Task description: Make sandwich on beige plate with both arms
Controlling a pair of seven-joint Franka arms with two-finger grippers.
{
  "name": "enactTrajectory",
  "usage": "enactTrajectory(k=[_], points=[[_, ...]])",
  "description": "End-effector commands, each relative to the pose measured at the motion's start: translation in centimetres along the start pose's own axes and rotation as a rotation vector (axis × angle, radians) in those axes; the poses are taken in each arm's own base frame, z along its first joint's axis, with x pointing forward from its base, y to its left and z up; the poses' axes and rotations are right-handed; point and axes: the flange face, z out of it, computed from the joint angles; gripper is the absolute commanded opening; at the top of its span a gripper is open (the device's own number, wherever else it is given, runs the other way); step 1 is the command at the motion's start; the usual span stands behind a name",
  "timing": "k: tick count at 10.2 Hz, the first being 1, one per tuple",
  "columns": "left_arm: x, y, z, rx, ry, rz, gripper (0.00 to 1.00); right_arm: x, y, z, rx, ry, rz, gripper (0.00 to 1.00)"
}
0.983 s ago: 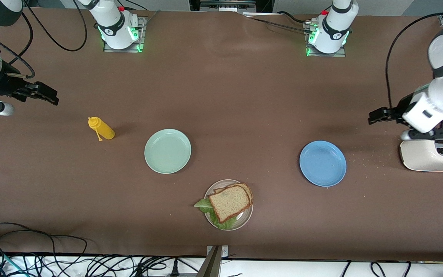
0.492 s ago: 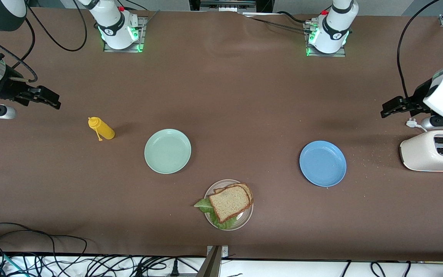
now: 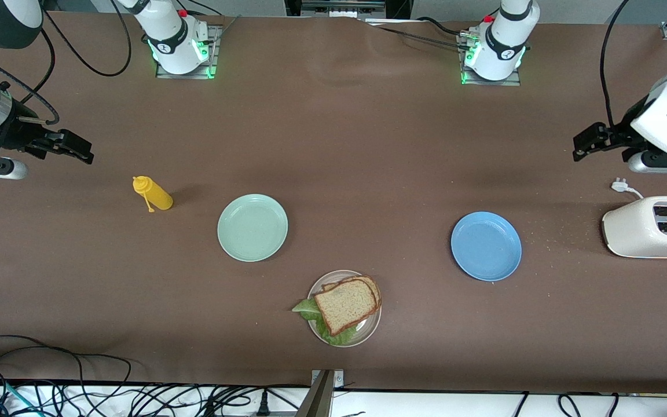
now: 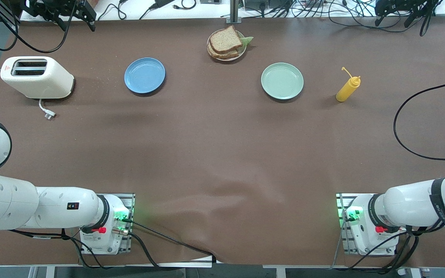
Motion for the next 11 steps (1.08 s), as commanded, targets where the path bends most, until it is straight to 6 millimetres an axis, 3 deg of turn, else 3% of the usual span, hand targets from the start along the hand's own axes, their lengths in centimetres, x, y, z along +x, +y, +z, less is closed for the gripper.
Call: enactTrajectory(k=[1, 2, 3, 7, 11], points=[[-0.5, -0.9, -1.7, 0.039, -0.058, 0.011, 1.0, -0.7, 0.2, -0.7, 0.013, 0.004, 0.011, 1.0], [-0.8, -1.0, -2.4, 0.029, -0.077, 0.007, 1.0, -0.7, 0.2, -0.7, 0.013, 0.004, 0.013, 1.0], [-0.9, -1.8, -2.2, 0.009, -0.108, -0.01, 1.0, -0.7, 0.2, -0.6, 0.013, 0.003, 0.013, 1.0], [-1.0, -1.8, -2.1, -0.013, -0.127, -0.009, 1.0, -0.6, 0.2, -0.7, 0.013, 0.006, 0.002, 1.0], [0.8, -2.1, -3.5, -0.033, -0.125, 0.025, 1.0, -0.5, 0.2, -0.6, 0.013, 0.006, -0.002, 1.0]])
